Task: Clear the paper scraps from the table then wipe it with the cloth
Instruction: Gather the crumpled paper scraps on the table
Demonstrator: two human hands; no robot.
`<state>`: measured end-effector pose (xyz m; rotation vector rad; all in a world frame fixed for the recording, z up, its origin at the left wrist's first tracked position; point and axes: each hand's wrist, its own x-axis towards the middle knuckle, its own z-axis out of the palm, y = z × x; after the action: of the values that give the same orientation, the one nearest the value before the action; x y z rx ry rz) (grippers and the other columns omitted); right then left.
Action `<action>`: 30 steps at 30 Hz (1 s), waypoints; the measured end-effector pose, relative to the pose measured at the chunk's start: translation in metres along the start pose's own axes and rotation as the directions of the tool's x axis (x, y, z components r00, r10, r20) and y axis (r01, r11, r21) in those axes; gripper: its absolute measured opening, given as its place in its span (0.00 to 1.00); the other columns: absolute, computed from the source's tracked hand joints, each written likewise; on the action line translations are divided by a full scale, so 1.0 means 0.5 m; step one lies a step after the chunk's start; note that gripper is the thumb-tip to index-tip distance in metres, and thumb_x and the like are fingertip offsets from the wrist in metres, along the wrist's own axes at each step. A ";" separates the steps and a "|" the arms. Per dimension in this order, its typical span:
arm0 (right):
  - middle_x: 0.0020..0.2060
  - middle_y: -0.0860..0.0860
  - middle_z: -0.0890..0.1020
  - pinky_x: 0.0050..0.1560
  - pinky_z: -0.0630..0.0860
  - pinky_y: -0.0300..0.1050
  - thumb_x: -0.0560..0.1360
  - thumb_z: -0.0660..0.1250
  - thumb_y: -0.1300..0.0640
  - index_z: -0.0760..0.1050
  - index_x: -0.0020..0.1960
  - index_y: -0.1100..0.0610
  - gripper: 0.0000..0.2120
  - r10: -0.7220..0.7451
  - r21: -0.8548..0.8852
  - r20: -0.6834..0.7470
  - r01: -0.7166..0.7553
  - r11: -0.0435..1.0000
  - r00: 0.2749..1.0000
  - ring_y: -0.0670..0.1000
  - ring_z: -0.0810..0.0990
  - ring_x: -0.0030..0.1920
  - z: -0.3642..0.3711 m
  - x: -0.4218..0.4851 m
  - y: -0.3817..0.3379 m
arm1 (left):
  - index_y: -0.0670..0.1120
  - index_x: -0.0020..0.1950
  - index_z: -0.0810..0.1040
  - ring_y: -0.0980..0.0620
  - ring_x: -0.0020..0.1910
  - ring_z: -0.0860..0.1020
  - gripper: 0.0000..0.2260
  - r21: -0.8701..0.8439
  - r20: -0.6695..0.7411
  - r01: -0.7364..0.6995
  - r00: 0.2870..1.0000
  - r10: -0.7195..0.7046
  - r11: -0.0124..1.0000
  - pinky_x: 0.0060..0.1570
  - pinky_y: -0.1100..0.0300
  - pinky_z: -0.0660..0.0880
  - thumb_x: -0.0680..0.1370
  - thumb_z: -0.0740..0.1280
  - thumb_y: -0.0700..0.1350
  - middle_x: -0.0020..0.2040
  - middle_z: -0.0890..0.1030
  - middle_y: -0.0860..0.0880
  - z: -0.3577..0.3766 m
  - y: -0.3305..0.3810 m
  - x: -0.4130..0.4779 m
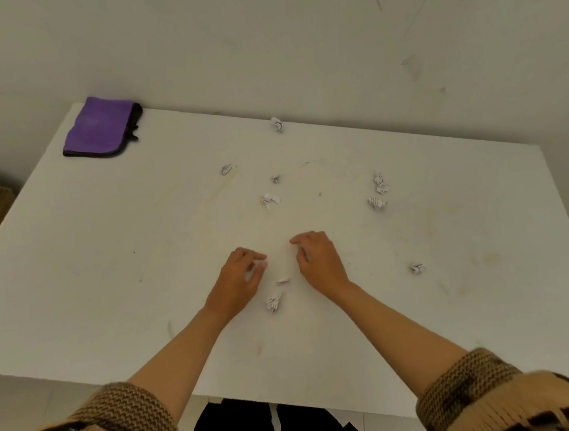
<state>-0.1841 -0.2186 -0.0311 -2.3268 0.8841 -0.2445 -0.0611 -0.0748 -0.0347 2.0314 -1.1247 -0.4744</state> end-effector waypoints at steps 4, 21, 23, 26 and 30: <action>0.74 0.54 0.59 0.72 0.52 0.46 0.78 0.58 0.57 0.60 0.73 0.58 0.24 0.107 -0.133 0.171 -0.084 0.987 0.980 0.53 0.55 0.74 -0.028 0.069 0.011 | 0.41 0.63 0.74 0.43 0.57 0.70 0.14 0.151 0.019 0.014 1.000 -0.017 0.988 0.58 0.63 0.65 0.77 0.64 0.37 0.59 0.73 0.42 -0.003 -0.004 0.100; 0.76 0.50 0.54 0.73 0.51 0.45 0.79 0.59 0.52 0.56 0.75 0.55 0.27 0.132 -0.154 0.185 -0.104 0.983 0.974 0.51 0.51 0.75 -0.015 0.091 0.033 | 0.38 0.59 0.77 0.42 0.57 0.72 0.12 0.218 0.223 -0.111 0.973 0.062 0.970 0.57 0.60 0.68 0.77 0.62 0.33 0.60 0.76 0.40 0.040 -0.013 0.240; 0.75 0.50 0.56 0.73 0.52 0.45 0.79 0.59 0.54 0.58 0.74 0.56 0.25 0.127 -0.119 0.179 -0.106 0.987 0.976 0.51 0.52 0.75 -0.014 0.088 0.032 | 0.39 0.56 0.79 0.47 0.49 0.75 0.10 0.126 0.190 -0.068 0.981 0.043 0.990 0.50 0.65 0.68 0.76 0.65 0.35 0.53 0.78 0.42 0.033 -0.010 0.206; 0.69 0.55 0.69 0.70 0.60 0.44 0.78 0.59 0.60 0.70 0.67 0.60 0.17 0.058 -0.012 0.079 -0.057 0.998 0.995 0.53 0.63 0.71 -0.009 0.066 0.027 | 0.43 0.56 0.79 0.53 0.42 0.76 0.10 0.014 0.208 -0.015 0.978 0.012 1.000 0.44 0.74 0.69 0.75 0.69 0.39 0.48 0.79 0.46 0.014 0.005 0.142; 0.49 0.55 0.78 0.52 0.67 0.34 0.77 0.63 0.63 0.79 0.54 0.62 0.09 -0.063 0.065 0.029 0.061 0.996 0.998 0.52 0.73 0.52 0.007 0.011 0.016 | 0.49 0.56 0.79 0.55 0.46 0.78 0.10 -0.022 0.294 0.094 0.952 -0.084 0.995 0.48 0.69 0.73 0.74 0.70 0.44 0.50 0.80 0.49 -0.006 0.008 0.064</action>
<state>-0.1829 -0.2247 -0.0392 -2.2949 0.7781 -0.2582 -0.0439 -0.1018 -0.0286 2.0320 -1.1898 -0.8584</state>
